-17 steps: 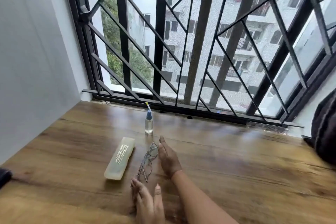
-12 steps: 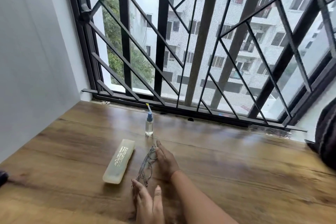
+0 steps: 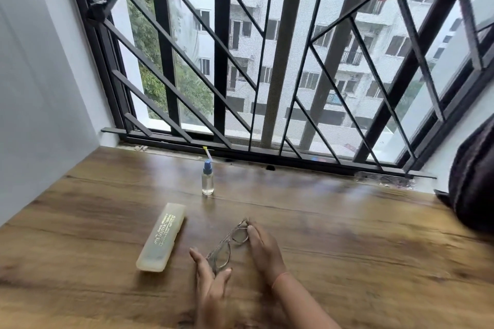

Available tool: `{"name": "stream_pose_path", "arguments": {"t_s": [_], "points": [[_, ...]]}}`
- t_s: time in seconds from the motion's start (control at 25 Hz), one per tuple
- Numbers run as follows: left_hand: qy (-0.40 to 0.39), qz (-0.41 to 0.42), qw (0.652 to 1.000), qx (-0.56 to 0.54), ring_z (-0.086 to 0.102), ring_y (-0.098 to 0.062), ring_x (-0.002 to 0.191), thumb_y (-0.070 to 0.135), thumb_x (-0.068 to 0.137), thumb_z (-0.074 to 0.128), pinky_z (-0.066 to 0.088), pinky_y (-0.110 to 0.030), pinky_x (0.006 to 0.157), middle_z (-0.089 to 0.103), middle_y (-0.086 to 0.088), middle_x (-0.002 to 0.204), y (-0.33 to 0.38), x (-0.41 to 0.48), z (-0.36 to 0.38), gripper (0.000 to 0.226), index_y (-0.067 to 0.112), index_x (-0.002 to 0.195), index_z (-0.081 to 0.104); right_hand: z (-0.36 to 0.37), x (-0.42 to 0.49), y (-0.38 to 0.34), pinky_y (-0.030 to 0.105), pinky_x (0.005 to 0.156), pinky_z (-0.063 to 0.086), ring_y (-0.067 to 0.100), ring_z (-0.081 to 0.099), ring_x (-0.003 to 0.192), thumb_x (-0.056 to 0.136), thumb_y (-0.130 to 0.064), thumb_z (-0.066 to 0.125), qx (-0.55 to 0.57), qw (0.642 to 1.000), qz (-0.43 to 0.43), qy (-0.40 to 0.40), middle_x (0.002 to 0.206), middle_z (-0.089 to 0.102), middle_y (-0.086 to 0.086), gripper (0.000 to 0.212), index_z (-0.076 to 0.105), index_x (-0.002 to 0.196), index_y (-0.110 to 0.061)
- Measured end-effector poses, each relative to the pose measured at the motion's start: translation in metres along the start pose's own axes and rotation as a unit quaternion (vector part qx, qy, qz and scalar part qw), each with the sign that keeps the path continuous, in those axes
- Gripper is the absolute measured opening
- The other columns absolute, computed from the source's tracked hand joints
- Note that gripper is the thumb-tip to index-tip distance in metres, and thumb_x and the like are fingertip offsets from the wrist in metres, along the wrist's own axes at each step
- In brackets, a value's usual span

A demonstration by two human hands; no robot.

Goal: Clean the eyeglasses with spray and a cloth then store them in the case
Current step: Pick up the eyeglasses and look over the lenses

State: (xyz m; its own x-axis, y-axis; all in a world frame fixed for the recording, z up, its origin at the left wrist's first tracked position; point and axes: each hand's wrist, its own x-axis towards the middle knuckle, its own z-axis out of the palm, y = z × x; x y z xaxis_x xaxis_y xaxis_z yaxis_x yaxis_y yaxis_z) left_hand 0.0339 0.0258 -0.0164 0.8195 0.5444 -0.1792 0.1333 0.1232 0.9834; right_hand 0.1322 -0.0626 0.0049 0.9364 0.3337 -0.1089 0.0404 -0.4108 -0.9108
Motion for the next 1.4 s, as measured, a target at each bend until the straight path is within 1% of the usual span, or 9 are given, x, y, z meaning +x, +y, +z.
{"name": "stream_pose_path", "arguments": {"t_s": [0.08, 0.16, 0.32, 0.48, 0.6, 0.72, 0.88, 1.2, 1.4], "points": [[-0.043, -0.005, 0.999, -0.019, 0.009, -0.007, 0.140, 0.016, 0.049, 0.058, 0.015, -0.035, 0.115, -0.005, 0.019, 0.145, -0.004, 0.003, 0.003, 0.117, 0.027, 0.143, -0.010, -0.016, -0.019, 0.012, 0.029, 0.095, 0.038, 0.014, 0.056, 0.110, 0.089, -0.038, 0.037, 0.003, 0.999, 0.015, 0.044, 0.116, 0.064, 0.000, 0.049, 0.062, 0.115, -0.005], [-0.092, 0.004, 0.995, -0.033, 0.023, -0.004, 0.133, 0.016, 0.050, 0.055, 0.028, -0.025, 0.102, 0.001, 0.022, 0.146, -0.001, 0.003, 0.006, 0.113, 0.033, 0.143, -0.006, -0.030, -0.038, 0.022, 0.024, 0.097, 0.035, 0.015, 0.051, 0.121, 0.095, -0.024, 0.039, 0.010, 0.996, 0.036, 0.076, 0.128, 0.060, 0.002, 0.037, 0.060, 0.120, -0.006], [-0.178, 0.001, 0.981, -0.081, 0.019, -0.003, 0.134, 0.005, 0.052, 0.044, 0.042, -0.005, 0.072, 0.002, 0.013, 0.153, 0.010, 0.007, 0.014, 0.105, 0.015, 0.148, 0.003, -0.051, -0.072, 0.029, 0.016, 0.100, 0.028, 0.005, 0.041, 0.128, 0.096, -0.018, 0.041, 0.071, 0.987, 0.064, 0.126, 0.140, 0.046, -0.004, 0.038, 0.048, 0.133, -0.012], [-0.234, 0.001, 0.968, -0.088, 0.018, 0.003, 0.131, -0.003, 0.062, 0.047, 0.040, 0.001, 0.065, -0.004, 0.012, 0.154, 0.019, 0.003, 0.019, 0.091, 0.006, 0.146, 0.013, -0.058, -0.087, 0.035, 0.015, 0.098, 0.028, 0.001, 0.041, 0.122, 0.095, -0.018, 0.040, 0.096, 0.981, 0.076, 0.152, 0.141, 0.045, -0.005, 0.039, 0.047, 0.133, -0.014], [-0.258, 0.015, 0.963, -0.073, 0.007, 0.009, 0.128, -0.016, 0.074, 0.036, 0.036, 0.004, 0.069, -0.005, 0.007, 0.155, 0.015, 0.000, 0.019, 0.076, 0.003, 0.145, 0.014, -0.059, -0.092, 0.038, 0.017, 0.099, 0.028, 0.008, 0.041, 0.129, 0.095, -0.017, 0.041, 0.105, 0.977, 0.083, 0.167, 0.141, 0.046, -0.002, 0.038, 0.049, 0.132, -0.012], [-0.261, 0.013, 0.963, -0.060, 0.004, 0.009, 0.131, 0.001, 0.055, 0.042, 0.033, 0.006, 0.074, -0.004, 0.008, 0.154, 0.016, -0.001, 0.022, 0.095, 0.003, 0.145, 0.013, -0.059, -0.096, 0.040, 0.018, 0.100, 0.028, 0.008, 0.042, 0.127, 0.094, -0.014, 0.041, 0.109, 0.975, 0.083, 0.173, 0.140, 0.048, 0.001, 0.037, 0.050, 0.130, -0.008], [-0.272, 0.015, 0.958, -0.087, 0.013, -0.001, 0.137, -0.001, 0.056, 0.041, 0.035, -0.006, 0.088, -0.003, 0.009, 0.155, 0.012, 0.001, 0.020, 0.095, 0.007, 0.146, 0.011, -0.058, -0.098, 0.042, 0.017, 0.105, 0.026, 0.004, 0.039, 0.128, 0.095, -0.011, 0.039, 0.118, 0.974, 0.083, 0.174, 0.142, 0.044, 0.001, 0.039, 0.047, 0.133, -0.006], [-0.289, 0.017, 0.953, -0.085, 0.011, 0.004, 0.135, 0.004, 0.052, 0.040, 0.039, -0.001, 0.078, -0.006, 0.017, 0.152, 0.008, 0.004, 0.017, 0.099, 0.010, 0.147, 0.011, -0.055, -0.103, 0.047, 0.017, 0.106, 0.026, 0.005, 0.039, 0.127, 0.097, -0.013, 0.037, 0.106, 0.974, 0.079, 0.181, 0.142, 0.044, 0.002, 0.039, 0.043, 0.135, -0.009], [-0.298, 0.034, 0.953, -0.051, 0.002, -0.001, 0.141, 0.004, 0.054, 0.039, 0.015, -0.023, 0.114, -0.011, 0.014, 0.153, -0.004, 0.009, 0.014, 0.098, 0.011, 0.147, 0.008, -0.053, -0.104, 0.047, 0.012, 0.102, 0.023, -0.001, 0.036, 0.123, 0.097, -0.013, 0.036, 0.104, 0.974, 0.078, 0.184, 0.141, 0.045, -0.001, 0.038, 0.043, 0.135, -0.010]]}}
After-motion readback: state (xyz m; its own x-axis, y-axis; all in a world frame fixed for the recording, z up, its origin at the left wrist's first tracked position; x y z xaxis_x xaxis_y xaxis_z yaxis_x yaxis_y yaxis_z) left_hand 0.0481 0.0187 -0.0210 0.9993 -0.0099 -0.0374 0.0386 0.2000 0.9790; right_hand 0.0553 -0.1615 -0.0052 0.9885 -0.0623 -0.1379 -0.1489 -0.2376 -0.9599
